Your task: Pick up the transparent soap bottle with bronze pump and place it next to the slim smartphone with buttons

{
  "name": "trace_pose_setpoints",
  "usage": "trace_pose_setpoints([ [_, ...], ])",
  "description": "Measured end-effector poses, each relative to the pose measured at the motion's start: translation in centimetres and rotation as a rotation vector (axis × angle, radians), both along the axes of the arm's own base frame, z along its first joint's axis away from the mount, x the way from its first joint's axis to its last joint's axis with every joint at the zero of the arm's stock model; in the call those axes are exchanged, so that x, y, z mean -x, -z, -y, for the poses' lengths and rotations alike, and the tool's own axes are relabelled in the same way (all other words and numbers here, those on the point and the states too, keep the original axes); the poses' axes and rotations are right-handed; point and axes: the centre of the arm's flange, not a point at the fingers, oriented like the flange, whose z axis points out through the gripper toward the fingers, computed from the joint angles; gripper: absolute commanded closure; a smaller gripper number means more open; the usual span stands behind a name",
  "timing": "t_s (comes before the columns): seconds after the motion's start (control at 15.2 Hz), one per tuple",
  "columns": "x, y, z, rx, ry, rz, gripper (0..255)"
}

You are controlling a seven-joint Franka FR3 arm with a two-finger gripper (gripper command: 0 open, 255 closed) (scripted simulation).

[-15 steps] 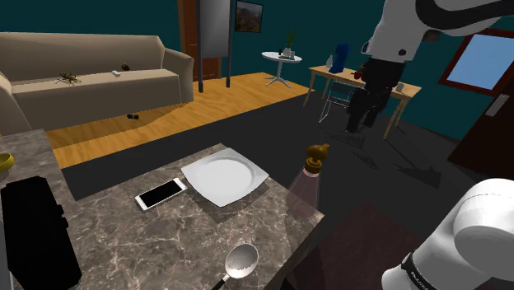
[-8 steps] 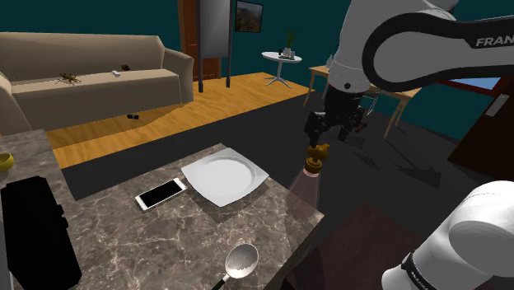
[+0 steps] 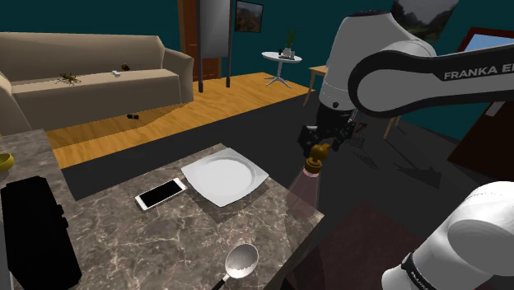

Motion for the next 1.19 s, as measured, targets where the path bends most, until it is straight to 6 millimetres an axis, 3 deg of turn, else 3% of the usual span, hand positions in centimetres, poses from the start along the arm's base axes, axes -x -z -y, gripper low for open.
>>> trace_pose_setpoints([
  [0.4,-0.02,0.37,0.01,0.0,0.0,0.001,0],
  [0.46,-0.02,0.37,0.01,0.0,0.0,0.001,255],
  [1.19,0.01,0.17,0.03,0.0,0.0,0.0,255],
])
